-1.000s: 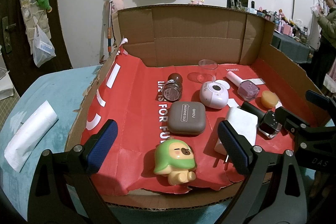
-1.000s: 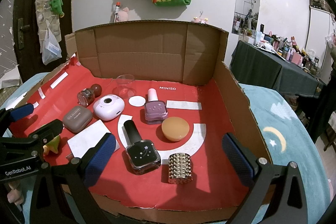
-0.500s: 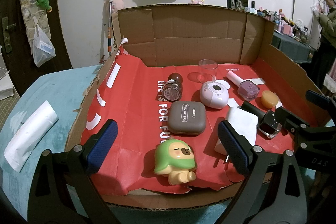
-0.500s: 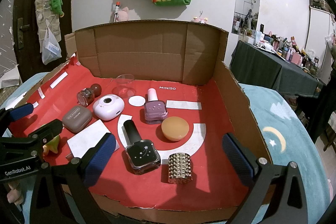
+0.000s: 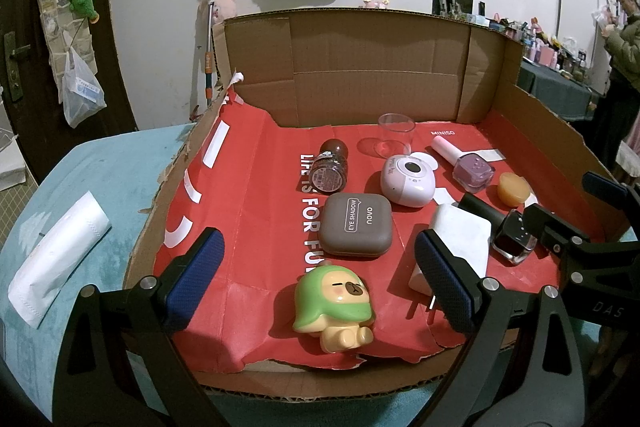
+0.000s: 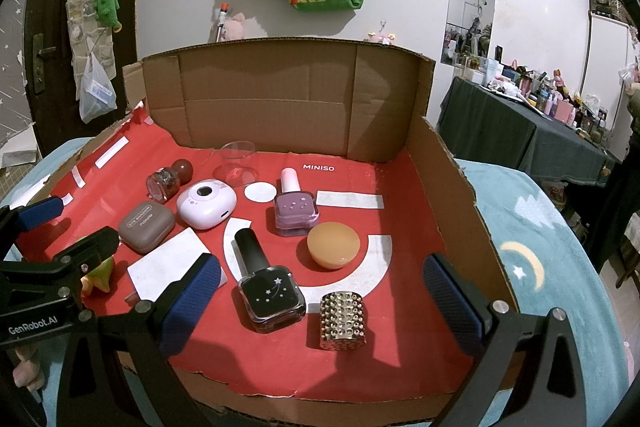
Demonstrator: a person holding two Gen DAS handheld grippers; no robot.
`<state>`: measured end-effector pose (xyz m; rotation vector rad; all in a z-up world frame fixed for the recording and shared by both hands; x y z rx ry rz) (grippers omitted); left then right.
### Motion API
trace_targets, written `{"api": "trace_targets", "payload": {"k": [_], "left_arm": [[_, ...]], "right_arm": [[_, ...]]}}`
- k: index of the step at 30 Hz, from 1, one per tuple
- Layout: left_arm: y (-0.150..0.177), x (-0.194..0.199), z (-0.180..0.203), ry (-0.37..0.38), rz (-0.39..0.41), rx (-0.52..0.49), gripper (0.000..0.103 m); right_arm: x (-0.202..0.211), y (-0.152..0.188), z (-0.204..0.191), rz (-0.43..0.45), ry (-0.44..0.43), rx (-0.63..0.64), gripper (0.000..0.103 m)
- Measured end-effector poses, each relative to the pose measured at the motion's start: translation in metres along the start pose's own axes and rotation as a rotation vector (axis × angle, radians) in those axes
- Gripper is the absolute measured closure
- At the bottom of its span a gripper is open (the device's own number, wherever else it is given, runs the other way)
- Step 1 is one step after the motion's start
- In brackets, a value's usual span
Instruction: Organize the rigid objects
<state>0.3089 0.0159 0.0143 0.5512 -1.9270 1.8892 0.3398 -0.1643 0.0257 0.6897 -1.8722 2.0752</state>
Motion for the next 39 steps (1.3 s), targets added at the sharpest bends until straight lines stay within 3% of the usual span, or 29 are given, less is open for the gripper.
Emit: {"api": "trace_targets", "payload": {"k": [29, 32, 36, 39], "left_arm": [[-0.001, 0.003, -0.002, 0.017, 0.007, 0.008, 0.006], [-0.008, 0.025, -0.005, 0.01, 0.033, 0.028, 0.006], [-0.016, 0.065, -0.002, 0.012, 0.083, 0.014, 0.006], [-0.011, 0.097, 0.0, 0.004, 0.081, -0.002, 0.006]], "right_arm": [[0.001, -0.001, 0.001, 0.006, -0.011, -0.007, 0.0], [0.009, -0.002, 0.004, -0.016, -0.025, -0.024, 0.0], [0.051, -0.017, 0.005, 0.063, -0.012, -0.028, 0.0], [0.081, -0.021, 0.003, 0.062, -0.03, -0.037, 0.0]]}}
Point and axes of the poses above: each gripper's, at about its wrist camera, not at the fingertips, and x roughly against the way its jaws point, z to its right, y to its underside, the point moved 7 cm from there along -x, roughly the way its jaws point, and after that the axes turned 5 degrees about z, right-handed, at the moved point
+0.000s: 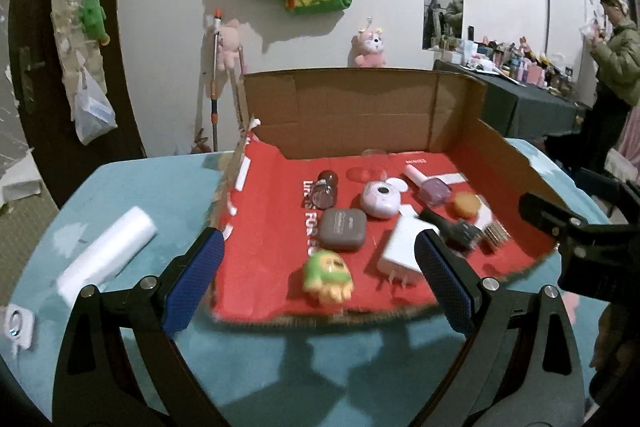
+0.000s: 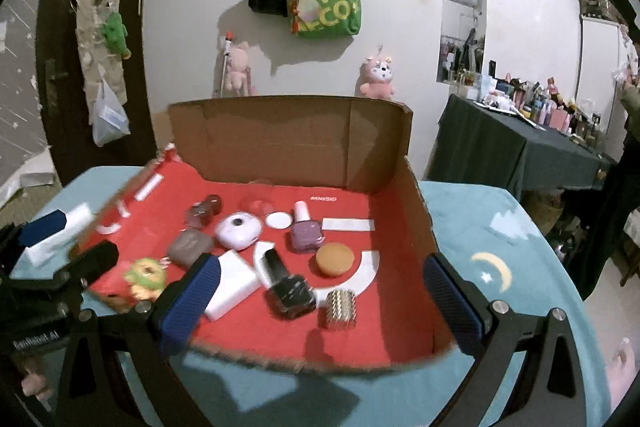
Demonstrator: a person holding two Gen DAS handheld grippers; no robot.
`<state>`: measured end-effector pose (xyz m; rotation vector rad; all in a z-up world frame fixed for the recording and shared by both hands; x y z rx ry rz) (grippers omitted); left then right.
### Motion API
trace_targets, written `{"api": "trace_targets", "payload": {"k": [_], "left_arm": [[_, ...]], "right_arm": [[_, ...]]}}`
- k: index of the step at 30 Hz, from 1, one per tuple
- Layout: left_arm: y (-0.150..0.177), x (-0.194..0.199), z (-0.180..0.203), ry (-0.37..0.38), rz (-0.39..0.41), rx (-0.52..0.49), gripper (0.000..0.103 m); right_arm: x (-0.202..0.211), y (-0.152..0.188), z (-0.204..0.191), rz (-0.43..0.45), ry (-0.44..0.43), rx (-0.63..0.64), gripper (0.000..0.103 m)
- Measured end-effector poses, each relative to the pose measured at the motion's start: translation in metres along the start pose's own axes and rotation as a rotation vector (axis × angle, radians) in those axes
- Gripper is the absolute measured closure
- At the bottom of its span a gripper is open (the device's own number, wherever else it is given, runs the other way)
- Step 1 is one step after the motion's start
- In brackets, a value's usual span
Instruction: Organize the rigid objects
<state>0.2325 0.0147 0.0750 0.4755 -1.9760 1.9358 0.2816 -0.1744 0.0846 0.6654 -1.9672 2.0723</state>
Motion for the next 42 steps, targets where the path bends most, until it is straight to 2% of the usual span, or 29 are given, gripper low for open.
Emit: {"api": "trace_targets", "payload": {"k": [3, 6, 11, 14, 18, 20, 24, 42], "left_arm": [[0.01, 0.02, -0.002, 0.0, -0.031, 0.021, 0.006], [0.028, 0.026, -0.003, 0.025, -0.086, 0.05, 0.006], [0.075, 0.01, 0.001, 0.002, -0.228, 0.051, 0.006], [0.095, -0.002, 0.006, -0.016, -0.286, 0.024, 0.006], [0.112, -0.014, 0.01, -0.025, -0.347, 0.021, 0.006], [0.117, -0.019, 0.009, -0.031, -0.368, 0.018, 0.005], [0.119, -0.018, 0.008, -0.049, -0.355, 0.012, 0.0], [0.118, -0.023, 0.006, -0.026, -0.364, 0.043, 0.0]], "right_arm": [[0.019, 0.009, -0.003, -0.028, -0.013, 0.006, 0.0], [0.028, 0.034, -0.003, -0.091, -0.019, 0.006, 0.0], [0.017, 0.089, 0.001, -0.244, -0.021, -0.034, 0.0], [0.006, 0.113, 0.004, -0.324, 0.0, -0.053, 0.0], [-0.002, 0.131, 0.012, -0.388, 0.051, -0.059, 0.0], [0.0, 0.13, 0.013, -0.388, 0.052, -0.061, 0.0], [0.0, 0.132, 0.012, -0.394, 0.068, -0.047, 0.0], [0.0, 0.132, 0.011, -0.395, 0.066, -0.048, 0.0]]}}
Point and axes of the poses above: each gripper's, at about its wrist camera, not at the fingertips, and x roughly against the way its jaws point, z to its right, y to its underside, the point moved 7 cm from there along -x, roughly the way its jaws point, and after that the axes turned 5 degrees about z, right-handed, at the moved point
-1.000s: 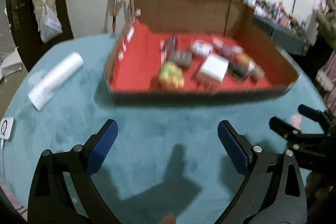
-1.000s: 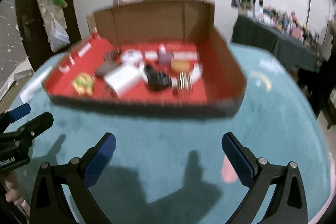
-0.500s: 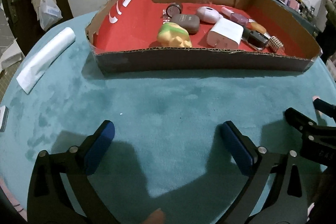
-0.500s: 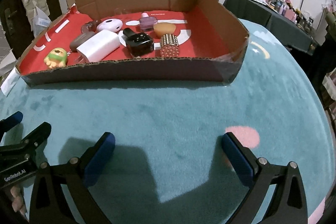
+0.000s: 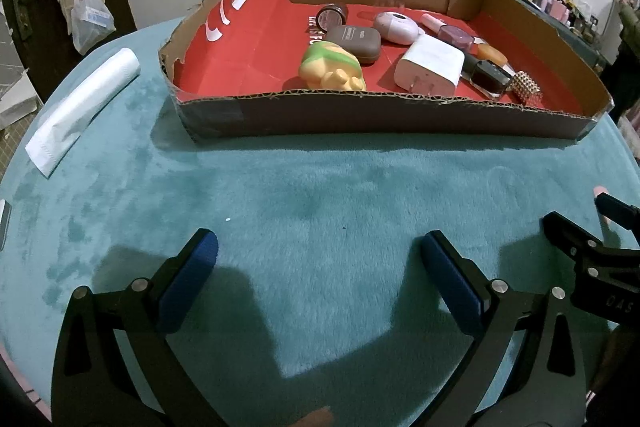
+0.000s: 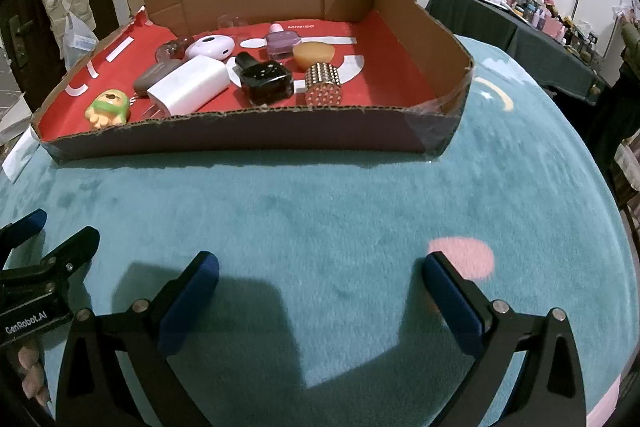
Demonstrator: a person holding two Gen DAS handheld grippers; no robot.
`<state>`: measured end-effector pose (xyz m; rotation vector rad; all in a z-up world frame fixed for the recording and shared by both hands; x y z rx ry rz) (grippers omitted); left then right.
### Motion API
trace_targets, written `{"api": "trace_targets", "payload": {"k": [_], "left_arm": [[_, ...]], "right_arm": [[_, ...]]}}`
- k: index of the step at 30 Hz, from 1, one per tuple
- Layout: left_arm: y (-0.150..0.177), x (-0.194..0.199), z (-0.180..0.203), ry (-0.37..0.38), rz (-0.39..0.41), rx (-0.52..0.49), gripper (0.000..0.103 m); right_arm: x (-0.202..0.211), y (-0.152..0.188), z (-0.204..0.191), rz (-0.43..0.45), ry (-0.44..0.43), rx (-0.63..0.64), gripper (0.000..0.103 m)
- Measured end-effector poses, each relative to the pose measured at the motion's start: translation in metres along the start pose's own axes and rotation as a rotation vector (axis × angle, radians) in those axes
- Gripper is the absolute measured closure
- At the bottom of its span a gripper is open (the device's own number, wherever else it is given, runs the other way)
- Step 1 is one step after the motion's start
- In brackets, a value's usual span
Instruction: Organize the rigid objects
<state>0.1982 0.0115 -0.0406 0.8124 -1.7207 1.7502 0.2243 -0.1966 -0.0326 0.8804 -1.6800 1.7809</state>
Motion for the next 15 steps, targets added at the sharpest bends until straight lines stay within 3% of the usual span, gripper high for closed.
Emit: {"api": "trace_targets", "payload": {"k": [15], "left_arm": [[-0.0004, -0.0003, -0.0008, 0.0, 0.0, 0.0, 0.0]], "right_arm": [[0.0004, 0.0005, 0.0001, 0.0, 0.0, 0.0, 0.0]]}}
Point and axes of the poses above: each gripper's, at about its wrist camera, not at the fingertips, and x roughly against the way its jaws point, z to its right, y to its underside, the point moved 7 cm from there along -x, roughly the way its jaws point, and after that the axes turned 5 degrees about z, right-handed, at the moved point
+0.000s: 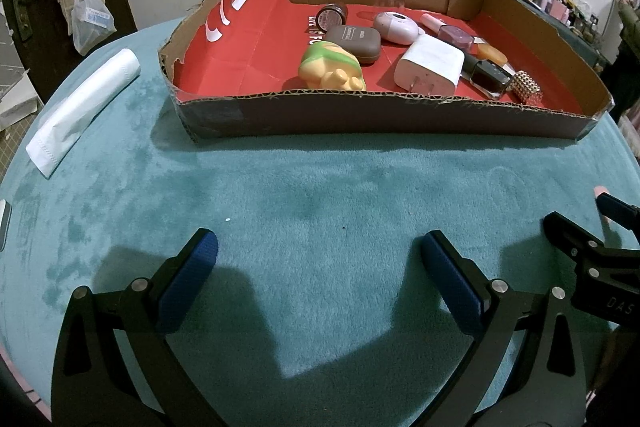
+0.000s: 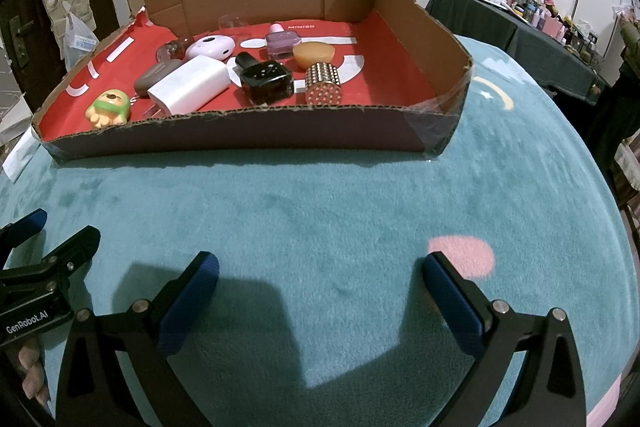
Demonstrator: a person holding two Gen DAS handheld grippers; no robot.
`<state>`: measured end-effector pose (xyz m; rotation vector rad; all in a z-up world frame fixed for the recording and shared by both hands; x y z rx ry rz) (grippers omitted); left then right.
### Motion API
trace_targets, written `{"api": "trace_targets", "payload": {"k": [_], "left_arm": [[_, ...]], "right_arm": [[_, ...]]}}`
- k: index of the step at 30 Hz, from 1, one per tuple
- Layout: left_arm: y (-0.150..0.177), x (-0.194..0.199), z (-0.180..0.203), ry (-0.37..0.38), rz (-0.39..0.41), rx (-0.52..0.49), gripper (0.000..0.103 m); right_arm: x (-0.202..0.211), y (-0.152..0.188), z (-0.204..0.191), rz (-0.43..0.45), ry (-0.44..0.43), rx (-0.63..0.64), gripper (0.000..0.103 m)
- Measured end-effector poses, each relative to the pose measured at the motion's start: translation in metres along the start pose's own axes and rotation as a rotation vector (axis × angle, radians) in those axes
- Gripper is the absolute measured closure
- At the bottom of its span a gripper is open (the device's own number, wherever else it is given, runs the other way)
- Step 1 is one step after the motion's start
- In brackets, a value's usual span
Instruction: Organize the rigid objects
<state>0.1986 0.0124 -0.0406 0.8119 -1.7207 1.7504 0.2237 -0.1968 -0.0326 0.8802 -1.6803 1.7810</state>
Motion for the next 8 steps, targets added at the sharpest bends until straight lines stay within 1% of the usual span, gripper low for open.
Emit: {"api": "trace_targets", "payload": {"k": [8], "left_arm": [[-0.0002, -0.0002, 0.0001, 0.0, 0.0, 0.0, 0.0]], "right_arm": [[-0.0003, -0.0003, 0.0, 0.0, 0.0, 0.0, 0.0]]}}
Point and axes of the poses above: each gripper's, at about its wrist camera, not at the fingertips, and x roughly against the way its jaws point, z to its right, y to its underside, the point moved 7 cm from there along -x, roughly the way its jaws point, and after that the axes turned 5 degrees about z, right-handed, at the moved point
